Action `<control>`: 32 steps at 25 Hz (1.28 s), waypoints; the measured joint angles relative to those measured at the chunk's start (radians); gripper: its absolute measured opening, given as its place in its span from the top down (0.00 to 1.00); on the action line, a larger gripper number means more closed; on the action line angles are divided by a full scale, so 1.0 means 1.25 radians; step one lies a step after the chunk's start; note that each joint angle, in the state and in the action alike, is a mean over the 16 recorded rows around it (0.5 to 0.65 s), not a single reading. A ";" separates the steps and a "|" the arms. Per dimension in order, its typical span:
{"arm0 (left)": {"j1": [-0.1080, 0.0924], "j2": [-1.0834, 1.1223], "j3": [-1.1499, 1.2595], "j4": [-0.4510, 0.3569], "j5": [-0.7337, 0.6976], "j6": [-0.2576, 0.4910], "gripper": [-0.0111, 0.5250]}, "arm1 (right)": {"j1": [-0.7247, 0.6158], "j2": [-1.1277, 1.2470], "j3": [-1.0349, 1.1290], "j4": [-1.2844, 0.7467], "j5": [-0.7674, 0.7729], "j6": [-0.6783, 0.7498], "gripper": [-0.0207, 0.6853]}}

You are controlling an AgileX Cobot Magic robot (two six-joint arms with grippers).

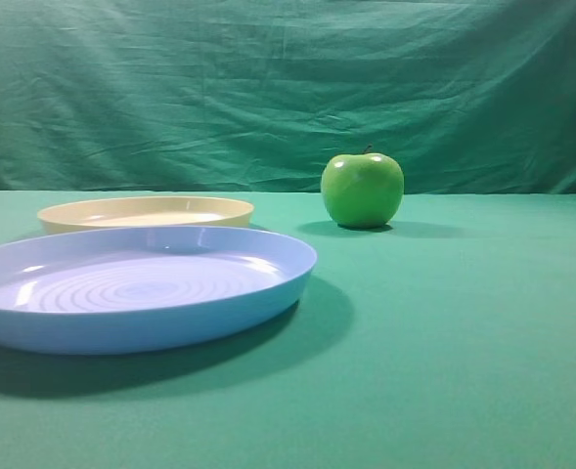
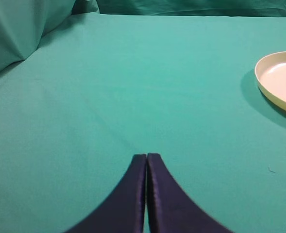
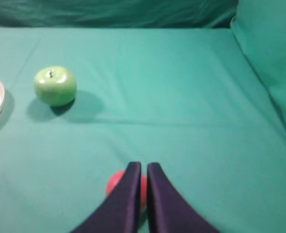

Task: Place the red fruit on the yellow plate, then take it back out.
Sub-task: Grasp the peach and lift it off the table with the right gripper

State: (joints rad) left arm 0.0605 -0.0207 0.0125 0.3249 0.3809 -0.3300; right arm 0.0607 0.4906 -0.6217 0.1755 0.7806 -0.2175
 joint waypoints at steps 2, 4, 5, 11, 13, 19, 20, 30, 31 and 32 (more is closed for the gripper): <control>0.000 0.000 0.000 0.000 0.000 0.000 0.98 | 0.009 0.053 -0.038 0.011 0.037 -0.007 0.94; 0.000 0.000 0.000 0.000 0.000 0.000 0.98 | 0.018 0.107 -0.070 0.019 0.069 -0.010 0.93; 0.000 0.000 0.000 0.000 0.000 0.000 0.98 | 0.022 0.133 -0.082 0.023 0.083 -0.012 0.93; 0.000 0.000 0.000 0.000 0.000 0.000 0.98 | 0.044 0.290 -0.121 0.047 0.118 -0.033 0.91; 0.000 0.000 0.000 0.000 0.000 0.000 0.98 | 0.047 0.338 -0.123 0.054 0.119 -0.042 0.91; 0.000 0.000 0.000 0.000 0.000 0.000 0.98 | 0.048 0.464 -0.124 0.072 0.115 -0.074 0.91; 0.000 0.000 0.000 0.000 0.000 0.000 0.98 | 0.048 0.482 -0.124 0.074 0.113 -0.080 0.91; 0.000 0.000 0.000 0.000 0.000 0.000 0.98 | 0.051 0.613 -0.125 0.076 0.088 -0.134 0.64; 0.000 0.000 0.000 0.000 0.000 0.000 0.98 | 0.053 0.623 -0.125 0.076 0.084 -0.140 0.58; 0.000 0.000 0.000 0.000 0.000 0.000 0.98 | 0.054 0.633 -0.125 0.077 0.080 -0.146 0.53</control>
State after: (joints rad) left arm 0.0605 -0.0207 0.0125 0.3249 0.3809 -0.3300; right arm 0.1286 1.2814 -0.7784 0.2711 0.8801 -0.4004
